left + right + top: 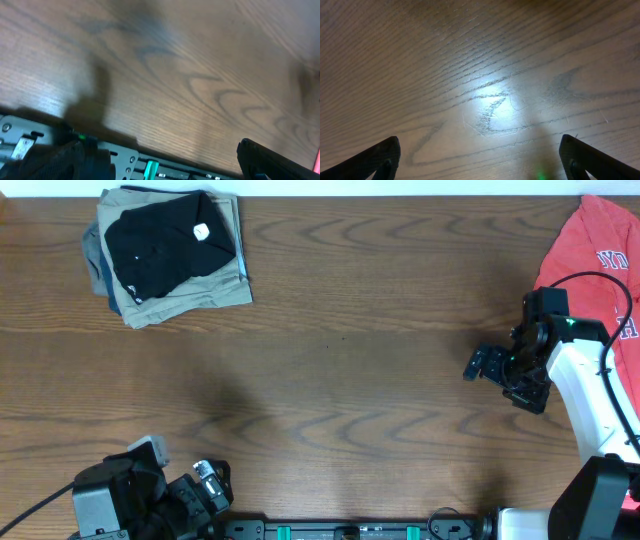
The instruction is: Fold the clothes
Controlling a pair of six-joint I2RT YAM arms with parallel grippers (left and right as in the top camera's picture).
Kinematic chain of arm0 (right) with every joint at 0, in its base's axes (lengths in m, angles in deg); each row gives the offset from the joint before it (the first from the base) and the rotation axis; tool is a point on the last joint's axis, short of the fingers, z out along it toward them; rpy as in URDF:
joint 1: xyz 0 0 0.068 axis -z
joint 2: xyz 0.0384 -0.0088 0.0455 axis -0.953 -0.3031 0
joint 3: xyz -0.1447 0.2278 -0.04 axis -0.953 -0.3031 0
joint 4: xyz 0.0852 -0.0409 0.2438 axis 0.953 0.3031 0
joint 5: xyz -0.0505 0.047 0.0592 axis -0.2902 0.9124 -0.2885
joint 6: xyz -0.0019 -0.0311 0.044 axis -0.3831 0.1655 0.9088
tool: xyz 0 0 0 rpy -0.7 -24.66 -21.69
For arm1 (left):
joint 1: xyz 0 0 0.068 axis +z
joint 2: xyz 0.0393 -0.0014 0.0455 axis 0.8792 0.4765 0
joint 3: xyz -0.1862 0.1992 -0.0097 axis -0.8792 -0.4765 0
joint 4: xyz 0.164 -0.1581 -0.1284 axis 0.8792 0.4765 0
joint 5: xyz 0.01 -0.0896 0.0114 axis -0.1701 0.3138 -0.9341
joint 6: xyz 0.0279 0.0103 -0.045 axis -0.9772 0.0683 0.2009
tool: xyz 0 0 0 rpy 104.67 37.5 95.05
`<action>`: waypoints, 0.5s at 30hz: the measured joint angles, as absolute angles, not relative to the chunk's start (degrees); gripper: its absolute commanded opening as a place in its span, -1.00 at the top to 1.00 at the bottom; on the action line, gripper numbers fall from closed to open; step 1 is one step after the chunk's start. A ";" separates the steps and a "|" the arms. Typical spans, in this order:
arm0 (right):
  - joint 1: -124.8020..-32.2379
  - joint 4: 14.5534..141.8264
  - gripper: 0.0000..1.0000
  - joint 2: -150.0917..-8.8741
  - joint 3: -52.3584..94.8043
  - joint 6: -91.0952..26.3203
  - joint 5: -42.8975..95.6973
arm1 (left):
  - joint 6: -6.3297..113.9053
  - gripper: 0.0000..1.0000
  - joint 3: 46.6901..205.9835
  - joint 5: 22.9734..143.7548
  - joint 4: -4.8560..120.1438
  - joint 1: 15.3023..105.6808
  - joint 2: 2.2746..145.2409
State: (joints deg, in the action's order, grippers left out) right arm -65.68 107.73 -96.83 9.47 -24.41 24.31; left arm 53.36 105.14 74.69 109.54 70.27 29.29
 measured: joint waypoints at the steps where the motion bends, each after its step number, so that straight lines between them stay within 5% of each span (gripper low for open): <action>1: -65.68 107.73 -0.99 -96.83 9.47 -24.41 24.31 | 53.38 -0.96 105.14 74.69 108.76 70.08 29.18; 15: -65.68 107.73 -0.98 -96.83 9.47 -24.41 24.33 | 53.71 -0.95 82.43 74.62 69.52 62.60 13.79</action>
State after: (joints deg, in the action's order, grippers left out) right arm -65.68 107.73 -96.83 9.47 -24.41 24.33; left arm 53.71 82.43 74.62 69.52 62.60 13.79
